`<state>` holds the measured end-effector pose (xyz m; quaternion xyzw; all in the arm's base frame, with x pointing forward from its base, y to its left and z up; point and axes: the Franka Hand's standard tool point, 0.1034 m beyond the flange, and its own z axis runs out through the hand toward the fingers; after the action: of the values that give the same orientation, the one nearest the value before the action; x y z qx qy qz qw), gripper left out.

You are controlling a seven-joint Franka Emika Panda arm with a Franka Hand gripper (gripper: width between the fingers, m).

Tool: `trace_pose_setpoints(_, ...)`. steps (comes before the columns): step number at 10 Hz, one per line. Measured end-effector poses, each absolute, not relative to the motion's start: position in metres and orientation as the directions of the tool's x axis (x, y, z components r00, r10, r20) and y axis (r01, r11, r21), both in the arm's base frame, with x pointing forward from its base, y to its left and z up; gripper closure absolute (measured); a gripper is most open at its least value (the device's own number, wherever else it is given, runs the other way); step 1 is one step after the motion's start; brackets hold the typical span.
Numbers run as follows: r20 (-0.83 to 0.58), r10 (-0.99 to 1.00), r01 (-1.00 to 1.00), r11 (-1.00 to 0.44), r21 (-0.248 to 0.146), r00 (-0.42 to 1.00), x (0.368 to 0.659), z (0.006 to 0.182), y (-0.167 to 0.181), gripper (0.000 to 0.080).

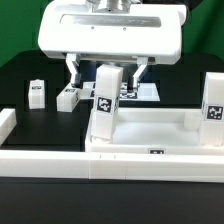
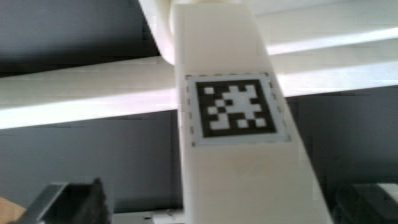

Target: Assemble desk

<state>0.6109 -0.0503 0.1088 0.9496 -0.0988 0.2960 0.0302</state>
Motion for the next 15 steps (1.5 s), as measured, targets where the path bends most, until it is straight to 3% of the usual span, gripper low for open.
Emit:
trace_pose_setpoints(3, 0.573, -0.178, -0.210, -0.978, -0.011, 0.800, 0.615, 0.122, -0.053, 0.0150)
trace_pose_setpoints(6, 0.565, -0.195, -0.215, -0.976, -0.032, 0.802, 0.618, 0.148, -0.057, 0.0150)
trace_pose_setpoints(9, 0.547, -0.197, -0.212, -0.977, -0.036, 0.814, 0.617, 0.144, -0.055, 0.0150)
trace_pose_setpoints(11, 0.410, -0.216, -0.204, -0.976, -0.075, 0.886, 0.615, 0.136, -0.046, 0.0150)
trace_pose_setpoints(15, 0.167, -0.221, -0.203, -0.972, -0.114, 0.961, 0.615, 0.129, -0.051, 0.0150)
